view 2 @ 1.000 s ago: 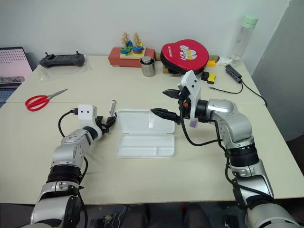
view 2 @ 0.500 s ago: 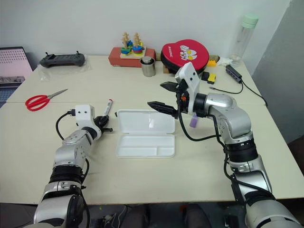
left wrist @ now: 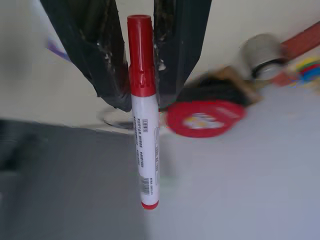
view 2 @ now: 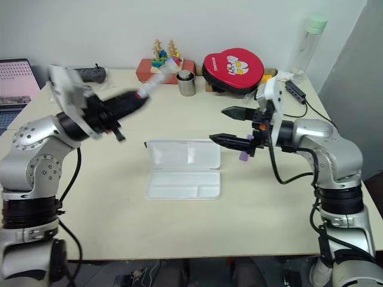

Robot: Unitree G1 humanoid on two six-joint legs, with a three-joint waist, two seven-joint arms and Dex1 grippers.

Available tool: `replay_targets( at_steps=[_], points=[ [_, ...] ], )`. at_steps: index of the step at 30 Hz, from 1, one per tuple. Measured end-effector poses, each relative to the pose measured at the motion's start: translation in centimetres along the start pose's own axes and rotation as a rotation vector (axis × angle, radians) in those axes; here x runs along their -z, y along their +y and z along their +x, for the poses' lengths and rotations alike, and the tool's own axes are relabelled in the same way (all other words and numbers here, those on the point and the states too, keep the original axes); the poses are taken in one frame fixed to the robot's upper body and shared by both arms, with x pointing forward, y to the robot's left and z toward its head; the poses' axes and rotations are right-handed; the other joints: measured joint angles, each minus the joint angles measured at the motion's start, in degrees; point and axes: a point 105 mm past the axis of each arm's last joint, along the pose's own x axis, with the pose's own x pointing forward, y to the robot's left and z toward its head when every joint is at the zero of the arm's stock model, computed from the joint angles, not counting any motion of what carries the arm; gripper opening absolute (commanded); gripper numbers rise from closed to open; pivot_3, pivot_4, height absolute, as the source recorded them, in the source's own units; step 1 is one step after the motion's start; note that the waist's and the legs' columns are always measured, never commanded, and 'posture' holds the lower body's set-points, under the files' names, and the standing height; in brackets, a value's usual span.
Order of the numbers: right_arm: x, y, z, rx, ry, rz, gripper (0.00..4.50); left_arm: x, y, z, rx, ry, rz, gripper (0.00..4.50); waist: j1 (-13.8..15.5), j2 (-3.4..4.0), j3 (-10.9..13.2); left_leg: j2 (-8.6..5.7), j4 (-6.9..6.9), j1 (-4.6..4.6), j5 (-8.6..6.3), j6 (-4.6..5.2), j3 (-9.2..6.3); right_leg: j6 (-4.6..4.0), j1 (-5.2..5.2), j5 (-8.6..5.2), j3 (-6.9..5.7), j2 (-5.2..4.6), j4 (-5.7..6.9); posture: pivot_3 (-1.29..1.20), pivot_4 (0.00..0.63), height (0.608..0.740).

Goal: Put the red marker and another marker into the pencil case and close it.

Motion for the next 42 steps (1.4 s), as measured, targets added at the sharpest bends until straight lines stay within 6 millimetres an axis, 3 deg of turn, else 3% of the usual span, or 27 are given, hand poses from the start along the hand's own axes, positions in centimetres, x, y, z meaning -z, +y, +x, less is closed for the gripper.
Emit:
replay_targets(
  at_steps=[4, 8, 11, 15, 21, 22, 31, 34, 36, 39, 42],
  points=[
    [0.8, -0.5, -1.3, 0.047, 0.033, 0.010, 4.50, 3.5, -2.3, -0.5, 0.253, 0.235, -0.012, 0.41, -0.49, 0.05, 0.03, 0.09, 0.02, 0.02, 0.01, 0.02, 0.00, 0.14, -0.06, -0.09, 0.09, 0.10, 0.08, 0.00, 0.150, 0.740],
    [1.0, -0.5, -2.1, 0.073, 0.049, 0.002, 4.50, 5.9, -2.6, -0.9, 0.373, 0.355, 0.002, 0.41, -0.44, 0.05, 0.03, 0.09, 0.04, -0.04, 0.01, 0.03, 0.01, 0.13, -0.08, -0.12, 0.09, 0.11, 0.05, 0.00, 0.150, 0.740],
    [2.0, 0.7, -2.4, 0.055, 0.086, 0.019, 4.50, 7.7, -2.0, -1.1, 0.427, 0.467, 0.085, 0.41, 0.00, 0.05, 0.03, 0.08, 0.03, -0.13, 0.00, 0.05, 0.00, 0.06, -0.11, -0.15, 0.07, 0.12, 0.03, 0.00, 0.150, 0.740],
    [2.4, 2.2, -2.2, 0.024, 0.108, 0.014, 4.50, 8.5, -2.3, -0.1, 0.492, 0.477, 0.103, 0.41, 0.10, 0.05, 0.03, 0.08, 0.05, -0.23, 0.00, 0.06, -0.01, 0.07, -0.14, -0.15, 0.04, 0.11, 0.02, 0.00, 0.150, 0.740],
    [2.6, 2.6, -2.2, 0.036, 0.109, 0.026, 4.50, 9.5, -2.0, 0.1, 0.492, 0.530, 0.103, 0.41, -0.01, 0.05, 0.03, 0.09, 0.08, -0.18, 0.00, 0.06, -0.03, 0.08, -0.13, -0.16, 0.04, 0.11, 0.06, 0.00, 0.150, 0.740],
    [2.6, 2.7, -2.2, 0.038, 0.108, 0.029, 4.50, 9.8, -2.0, 0.1, 0.493, 0.544, 0.105, 1.11, -0.03, 0.05, 0.03, 0.09, 0.08, -0.18, 0.00, 0.06, -0.03, 0.08, -0.13, -0.16, 0.04, 0.11, 0.07, 0.00, 0.150, 0.740],
    [3.0, 2.8, -2.2, 0.056, 0.114, 0.035, 4.50, 10.4, -2.2, 0.3, 0.489, 0.567, 0.086, 2.68, 0.02, 0.05, 0.03, 0.09, 0.11, -0.18, 0.00, 0.06, -0.04, 0.09, -0.11, -0.16, 0.04, 0.11, 0.07, 0.00, 0.150, 0.740],
    [3.4, 1.8, -2.0, 0.126, 0.126, 0.037, 4.50, 10.6, -2.2, 0.7, 0.450, 0.543, 0.065, 3.31, 0.02, 0.04, 0.03, 0.09, 0.15, -0.17, 0.00, 0.06, -0.05, 0.09, -0.10, -0.16, 0.03, 0.11, 0.10, 0.00, 0.150, 0.740],
    [4.6, -0.3, -2.0, 0.271, 0.163, 0.058, 4.50, 9.5, -2.3, 2.1, 0.397, 0.432, 0.014, 3.79, 0.02, 0.04, 0.03, 0.09, 0.17, -0.18, 0.00, 0.06, -0.06, 0.14, -0.10, -0.13, 0.04, 0.11, 0.10, 0.00, 0.150, 0.740],
    [8.5, -3.4, -2.2, 0.544, 0.261, 0.174, 4.50, 5.2, -2.7, 5.0, 0.313, 0.162, -0.042, 4.46, 0.21, 0.02, 0.03, 0.07, 0.24, -0.25, 0.01, 0.05, -0.11, 0.17, -0.09, -0.10, 0.02, 0.10, 0.11, 0.00, 0.150, 0.740],
    [11.2, -4.9, -2.7, 0.734, 0.325, 0.268, 4.50, 2.9, -3.0, 6.5, 0.234, 0.012, -0.060, 4.46, 0.13, 0.04, 0.02, 0.06, 0.21, -0.21, 0.01, 0.05, -0.11, -0.10, -0.08, 0.06, 0.04, 0.10, 0.14, 0.00, 0.150, 0.740]
  ],
)
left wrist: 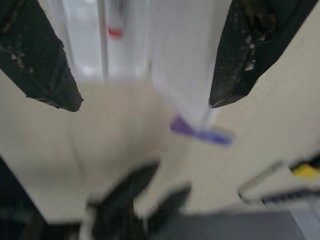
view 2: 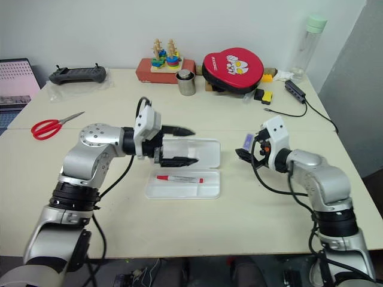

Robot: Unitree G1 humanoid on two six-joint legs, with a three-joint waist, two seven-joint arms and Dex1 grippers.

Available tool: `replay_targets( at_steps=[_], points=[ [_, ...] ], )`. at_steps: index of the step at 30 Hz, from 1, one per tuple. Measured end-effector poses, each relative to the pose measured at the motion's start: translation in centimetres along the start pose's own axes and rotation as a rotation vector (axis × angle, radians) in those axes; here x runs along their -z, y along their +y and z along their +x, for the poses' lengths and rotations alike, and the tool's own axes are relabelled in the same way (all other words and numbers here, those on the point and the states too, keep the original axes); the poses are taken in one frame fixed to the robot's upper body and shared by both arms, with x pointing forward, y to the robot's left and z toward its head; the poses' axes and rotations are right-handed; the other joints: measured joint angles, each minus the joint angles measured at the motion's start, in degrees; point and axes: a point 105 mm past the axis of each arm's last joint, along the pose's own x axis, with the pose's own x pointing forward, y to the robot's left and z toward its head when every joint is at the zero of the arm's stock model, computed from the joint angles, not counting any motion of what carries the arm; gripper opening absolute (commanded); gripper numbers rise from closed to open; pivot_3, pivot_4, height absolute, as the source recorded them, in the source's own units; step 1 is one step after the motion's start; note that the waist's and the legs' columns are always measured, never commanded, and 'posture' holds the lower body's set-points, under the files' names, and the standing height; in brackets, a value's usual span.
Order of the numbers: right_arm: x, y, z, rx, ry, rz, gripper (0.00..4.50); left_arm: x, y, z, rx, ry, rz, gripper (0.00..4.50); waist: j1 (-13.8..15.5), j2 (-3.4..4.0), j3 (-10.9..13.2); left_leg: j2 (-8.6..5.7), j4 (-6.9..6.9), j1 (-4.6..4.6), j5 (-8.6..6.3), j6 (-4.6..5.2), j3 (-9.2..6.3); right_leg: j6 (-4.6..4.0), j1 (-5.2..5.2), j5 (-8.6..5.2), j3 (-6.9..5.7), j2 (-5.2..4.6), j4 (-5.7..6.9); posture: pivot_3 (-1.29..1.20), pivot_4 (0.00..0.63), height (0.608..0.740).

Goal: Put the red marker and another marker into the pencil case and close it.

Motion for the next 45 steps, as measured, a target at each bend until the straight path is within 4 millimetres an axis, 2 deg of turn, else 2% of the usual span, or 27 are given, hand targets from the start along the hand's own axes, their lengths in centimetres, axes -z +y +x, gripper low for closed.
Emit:
replay_targets(
  at_steps=[3, 6, 11, 15, 18, 31, 37, 40, 43, 45],
  points=[
    [0.6, -1.1, 0.8, 0.155, 0.003, 0.067, 4.50, 0.0, 0.1, 0.8, -0.100, -0.079, -0.056, 4.46, -0.24, 0.00, 0.00, 0.00, -0.02, 0.02, 0.00, 0.00, 0.00, -0.01, -0.02, 0.01, 0.01, 0.01, 0.02, 0.00, 0.150, 0.740],
    [1.0, -0.9, 2.3, 0.288, 0.003, 0.141, 4.50, 0.5, 0.0, 1.3, -0.165, -0.101, -0.093, 4.46, -0.60, 0.01, 0.00, 0.01, -0.06, 0.08, 0.00, 0.00, 0.00, -0.02, -0.01, 0.01, 0.02, 0.02, 0.06, 0.00, 0.150, 0.740],
    [1.7, 0.9, 4.3, 0.334, -0.020, 0.285, 4.50, 1.2, 0.2, 1.8, -0.247, -0.094, -0.095, 4.46, -0.41, 0.01, 0.00, 0.00, -0.04, 0.09, 0.00, 0.00, 0.02, 0.02, 0.02, 0.04, 0.05, 0.02, 0.03, 0.00, 0.150, 0.740],
    [1.4, 0.7, 5.2, 0.368, -0.022, 0.261, 4.50, 1.3, 0.5, 2.3, -0.301, -0.105, -0.093, 4.46, 0.06, 0.01, -0.01, -0.02, -0.03, 0.09, 0.00, 0.00, 0.03, 0.05, 0.04, 0.06, 0.04, 0.00, 0.00, 0.00, 0.150, 0.740],
    [2.8, 0.6, 5.8, 0.392, 0.028, 0.224, 4.09, 1.0, 0.8, 2.4, -0.333, -0.118, -0.079, 4.50, -0.04, 0.01, 0.00, -0.02, -0.04, 0.09, 0.00, 0.00, 0.04, 0.05, 0.03, 0.06, 0.05, 0.00, -0.01, 0.00, 0.150, 0.740],
    [3.1, -1.1, 5.6, 0.484, 0.028, 0.134, 1.10, 0.2, 1.5, 2.4, -0.387, -0.140, -0.038, 4.50, 0.00, 0.02, -0.02, -0.03, -0.04, 0.14, 0.01, 0.00, 0.03, 0.07, 0.10, 0.08, 0.05, 0.00, -0.01, 0.00, 0.150, 0.740],
    [3.1, -1.8, 5.4, 0.508, 0.007, 0.139, 1.11, 0.2, 1.9, 2.5, -0.399, -0.141, -0.040, 4.50, -0.04, 0.02, -0.02, -0.03, -0.04, 0.13, 0.01, 0.00, 0.04, 0.07, 0.09, 0.07, 0.06, 0.00, -0.02, 0.00, 0.150, 0.740],
    [1.9, -2.7, 5.1, 0.475, -0.076, 0.150, 1.11, 0.2, 1.9, 2.1, -0.379, -0.128, -0.035, 4.50, -0.15, 0.02, -0.01, -0.03, -0.05, 0.12, 0.01, 0.00, 0.06, 0.08, 0.06, 0.07, 0.07, 0.00, -0.04, 0.00, 0.150, 0.740],
    [-1.7, -1.9, 4.3, 0.247, -0.232, 0.158, 1.11, 0.2, 2.4, -1.3, -0.369, -0.090, -0.043, 4.50, -1.17, 0.07, 0.02, 0.02, -0.12, 0.12, 0.00, 0.01, 0.06, 0.07, 0.01, 0.07, 0.07, 0.04, -0.02, 0.00, 0.150, 0.740],
    [-4.5, 0.1, 2.9, 0.016, -0.319, 0.105, 1.11, 0.1, 2.2, -4.2, -0.350, -0.039, -0.034, 4.50, -1.97, 0.10, 0.03, 0.04, -0.24, 0.18, 0.00, 0.01, 0.06, 0.03, 0.02, 0.05, 0.09, 0.06, -0.04, 0.00, 0.150, 0.740]
  ],
)
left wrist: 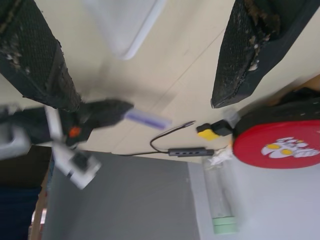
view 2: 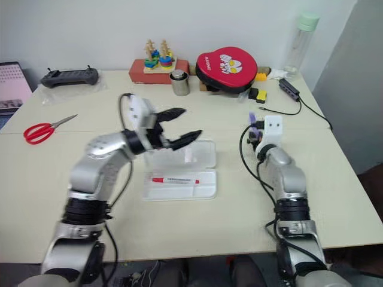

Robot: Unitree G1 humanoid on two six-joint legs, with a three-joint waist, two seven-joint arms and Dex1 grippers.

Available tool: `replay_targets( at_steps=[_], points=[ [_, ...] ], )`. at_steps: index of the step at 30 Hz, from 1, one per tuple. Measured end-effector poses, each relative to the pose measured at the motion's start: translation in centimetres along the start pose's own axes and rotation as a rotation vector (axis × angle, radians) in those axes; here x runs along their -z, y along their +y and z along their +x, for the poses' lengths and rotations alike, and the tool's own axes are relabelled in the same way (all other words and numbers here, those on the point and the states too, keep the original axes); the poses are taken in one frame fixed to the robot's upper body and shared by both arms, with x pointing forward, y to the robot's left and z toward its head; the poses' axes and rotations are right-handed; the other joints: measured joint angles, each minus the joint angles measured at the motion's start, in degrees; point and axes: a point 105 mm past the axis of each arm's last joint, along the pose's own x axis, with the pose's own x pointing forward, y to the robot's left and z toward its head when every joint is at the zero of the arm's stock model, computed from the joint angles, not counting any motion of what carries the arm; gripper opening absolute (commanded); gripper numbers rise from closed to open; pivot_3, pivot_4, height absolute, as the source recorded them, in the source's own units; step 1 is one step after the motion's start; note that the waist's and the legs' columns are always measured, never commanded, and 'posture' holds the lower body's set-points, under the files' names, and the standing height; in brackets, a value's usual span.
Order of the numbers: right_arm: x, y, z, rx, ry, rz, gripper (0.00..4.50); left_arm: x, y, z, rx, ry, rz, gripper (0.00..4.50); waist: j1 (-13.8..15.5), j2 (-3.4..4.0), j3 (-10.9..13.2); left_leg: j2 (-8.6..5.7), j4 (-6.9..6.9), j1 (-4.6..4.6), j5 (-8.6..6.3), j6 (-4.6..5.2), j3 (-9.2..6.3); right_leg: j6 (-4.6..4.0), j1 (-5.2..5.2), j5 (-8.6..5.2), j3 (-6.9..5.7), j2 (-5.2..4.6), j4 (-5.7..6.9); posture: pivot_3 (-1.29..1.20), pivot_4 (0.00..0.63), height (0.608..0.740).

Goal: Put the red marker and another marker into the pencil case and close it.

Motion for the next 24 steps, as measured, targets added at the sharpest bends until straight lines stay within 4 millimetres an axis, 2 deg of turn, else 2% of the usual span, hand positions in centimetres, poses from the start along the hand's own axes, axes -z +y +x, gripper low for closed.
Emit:
replay_targets(
  at_steps=[2, 4, 7, 10, 11, 12, 15, 18, 24],
  points=[
    [-1.9, 2.9, -1.4, -0.249, 0.001, -0.061, 1.11, 0.2, 0.1, -2.6, 0.033, 0.055, -0.007, 4.50, -0.11, 0.01, 0.00, 0.02, -0.08, 0.03, 0.00, 0.01, -0.01, -0.12, 0.02, -0.07, -0.05, 0.00, -0.02, 0.00, 0.150, 0.740],
    [-2.1, 5.8, -3.0, -0.474, 0.062, -0.129, 1.11, 1.0, 0.0, -4.7, 0.059, 0.122, -0.016, 4.50, 0.10, 0.00, 0.00, 0.02, -0.13, 0.04, -0.01, 0.01, -0.07, -0.22, 0.03, -0.14, -0.16, -0.01, -0.02, 0.00, 0.150, 0.740],
    [0.1, 9.4, -4.3, -0.712, 0.205, -0.196, 1.11, 3.5, -0.7, -7.9, 0.103, 0.280, 0.000, 4.50, 0.25, 0.00, 0.00, 0.03, -0.17, 0.05, -0.01, 0.01, -0.06, -0.23, -0.01, -0.16, -0.14, -0.01, -0.02, 0.00, 0.150, 0.740],
    [1.9, 11.1, -4.4, -0.794, 0.300, -0.261, 1.11, 4.7, -1.0, -9.7, 0.112, 0.357, 0.005, 4.50, 0.43, 0.00, 0.01, 0.03, -0.16, 0.02, -0.01, 0.00, -0.04, -0.05, -0.06, -0.29, -0.12, -0.02, -0.04, 0.00, 0.150, 0.740],
    [3.2, 12.5, -4.5, -0.851, 0.357, -0.333, 1.11, 5.3, -0.9, -10.9, 0.109, 0.407, 0.012, 4.50, 0.44, 0.00, 0.01, 0.04, -0.15, 0.05, 0.00, 0.00, -0.03, 0.01, -0.06, -0.32, -0.11, -0.03, -0.03, 0.00, 0.150, 0.740],
    [3.5, 12.7, -4.5, -0.858, 0.369, -0.349, 1.11, 5.3, -0.8, -11.0, 0.104, 0.410, 0.014, 4.50, 0.46, 0.00, 0.01, 0.04, -0.14, 0.05, 0.00, 0.00, -0.04, 0.02, -0.06, -0.32, -0.12, -0.03, -0.03, 0.00, 0.150, 0.740],
    [6.3, 13.9, -4.1, -0.884, 0.452, -0.488, 1.11, 5.1, -0.4, -12.0, 0.061, 0.410, 0.034, 4.50, 1.04, -0.03, -0.01, 0.05, -0.04, 0.02, 0.00, -0.01, -0.05, 0.04, -0.07, -0.33, -0.14, -0.03, -0.03, 0.00, 0.150, 0.740],
    [8.8, 14.8, -3.7, -0.907, 0.513, -0.520, 1.11, 4.7, -0.2, -13.1, 0.011, 0.417, 0.031, 4.50, 1.17, -0.08, -0.04, 0.05, -0.04, -0.01, 0.00, -0.01, 0.00, 0.09, -0.08, -0.30, -0.11, -0.05, -0.04, 0.00, 0.150, 0.740],
    [9.2, 15.8, -2.6, -0.918, 0.496, -0.551, 1.11, 4.9, -0.9, -13.2, 0.011, 0.432, 0.006, 4.50, 1.33, -0.08, -0.04, 0.06, -0.06, 0.01, 0.00, -0.01, -0.03, 0.06, -0.08, -0.31, -0.15, -0.03, 0.00, 0.00, 0.150, 0.740]
  ],
)
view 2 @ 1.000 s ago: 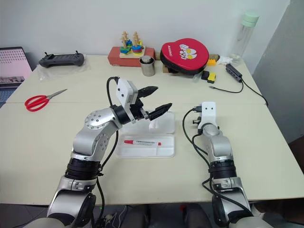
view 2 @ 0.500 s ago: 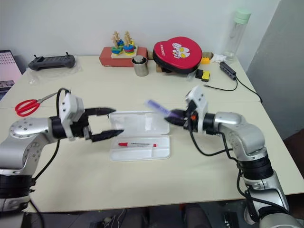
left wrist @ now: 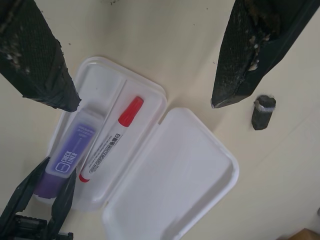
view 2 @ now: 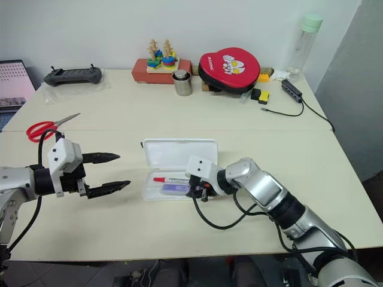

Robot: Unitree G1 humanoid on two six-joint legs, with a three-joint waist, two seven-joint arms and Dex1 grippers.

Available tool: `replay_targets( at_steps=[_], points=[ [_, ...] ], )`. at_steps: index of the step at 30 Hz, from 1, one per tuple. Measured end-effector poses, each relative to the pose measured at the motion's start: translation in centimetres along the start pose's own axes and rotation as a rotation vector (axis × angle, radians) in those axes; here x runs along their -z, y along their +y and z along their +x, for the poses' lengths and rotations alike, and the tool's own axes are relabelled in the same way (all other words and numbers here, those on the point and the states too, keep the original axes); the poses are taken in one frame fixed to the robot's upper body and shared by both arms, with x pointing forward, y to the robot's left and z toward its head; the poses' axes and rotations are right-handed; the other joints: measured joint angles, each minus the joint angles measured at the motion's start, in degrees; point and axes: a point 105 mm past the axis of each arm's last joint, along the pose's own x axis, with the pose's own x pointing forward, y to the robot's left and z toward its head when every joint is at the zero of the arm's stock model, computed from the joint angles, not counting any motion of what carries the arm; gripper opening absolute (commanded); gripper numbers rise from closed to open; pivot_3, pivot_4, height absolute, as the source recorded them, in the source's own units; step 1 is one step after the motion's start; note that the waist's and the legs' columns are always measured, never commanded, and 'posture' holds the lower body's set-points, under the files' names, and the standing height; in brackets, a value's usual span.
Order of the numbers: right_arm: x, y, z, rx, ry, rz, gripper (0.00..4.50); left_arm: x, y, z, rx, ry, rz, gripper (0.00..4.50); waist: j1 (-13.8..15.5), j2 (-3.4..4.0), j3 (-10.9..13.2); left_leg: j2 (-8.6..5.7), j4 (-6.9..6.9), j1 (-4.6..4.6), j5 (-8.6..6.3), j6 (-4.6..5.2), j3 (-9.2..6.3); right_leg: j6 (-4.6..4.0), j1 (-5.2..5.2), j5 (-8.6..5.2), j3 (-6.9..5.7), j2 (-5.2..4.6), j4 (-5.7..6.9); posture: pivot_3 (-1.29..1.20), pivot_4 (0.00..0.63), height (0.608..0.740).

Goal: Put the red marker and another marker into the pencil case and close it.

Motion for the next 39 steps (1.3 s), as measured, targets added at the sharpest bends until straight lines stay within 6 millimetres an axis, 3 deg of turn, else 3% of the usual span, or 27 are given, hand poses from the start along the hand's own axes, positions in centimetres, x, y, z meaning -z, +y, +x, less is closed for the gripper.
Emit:
replay_targets(
  at_steps=[18, 20, 21, 26, 31, 34, 39],
  points=[
    [-1.7, 0.1, 2.1, -0.034, -0.027, -0.031, 1.11, -0.9, -0.3, 0.5, -0.020, -0.014, -0.001, 4.50, 0.00, 0.01, 0.00, 0.00, 0.01, 0.02, 0.00, 0.00, 0.00, 0.00, 0.01, 0.01, 0.01, 0.01, 0.01, 0.00, 0.150, 0.740],
    [-1.6, 0.0, 2.2, -0.035, -0.025, -0.029, 1.81, -0.9, -0.3, 0.6, -0.024, -0.016, -0.004, 4.50, 0.00, 0.00, 0.00, 0.00, 0.01, 0.01, 0.00, 0.00, 0.00, 0.00, 0.01, 0.01, 0.01, 0.01, 0.01, 0.00, 0.150, 0.740],
    [-1.6, 0.0, 2.2, -0.034, -0.023, -0.030, 1.87, -0.9, -0.3, 0.6, -0.024, -0.018, -0.004, 4.50, 0.01, 0.00, 0.00, 0.00, 0.01, 0.01, 0.00, 0.00, 0.00, 0.00, 0.01, 0.01, 0.01, 0.01, 0.01, 0.00, 0.150, 0.740],
    [-2.1, -0.2, 2.1, -0.034, -0.050, -0.031, 3.03, -1.1, -0.4, 0.9, -0.019, -0.027, -0.004, 4.50, 0.00, 0.01, 0.00, 0.00, 0.00, 0.02, 0.00, 0.00, 0.00, 0.00, 0.01, 0.01, 0.00, 0.01, 0.01, 0.00, 0.150, 0.740],
    [-4.3, -0.8, 1.4, -0.024, -0.156, -0.011, 4.35, -1.8, 0.0, 1.6, -0.052, -0.089, -0.021, 4.50, 0.07, 0.00, 0.00, 0.00, 0.02, 0.01, 0.00, 0.00, 0.00, 0.02, 0.02, 0.03, 0.01, 0.01, 0.02, 0.00, 0.150, 0.740],
    [-7.0, -1.3, -0.3, -0.021, -0.290, -0.002, 4.49, -2.7, 1.3, 2.1, -0.124, -0.149, -0.045, 4.50, 0.40, 0.00, 0.00, 0.00, 0.04, 0.02, 0.00, 0.00, -0.02, 0.04, 0.03, 0.03, -0.01, 0.01, 0.03, 0.00, 0.150, 0.740],
    [-12.2, -2.7, -5.1, 0.027, -0.539, 0.002, 4.49, -2.6, 5.7, 2.6, -0.353, -0.215, -0.154, 4.50, 0.54, -0.02, -0.01, 0.00, 0.10, 0.01, 0.00, 0.00, -0.06, -0.19, 0.06, 0.18, -0.04, 0.04, 0.07, 0.00, 0.150, 0.740]
  ],
)
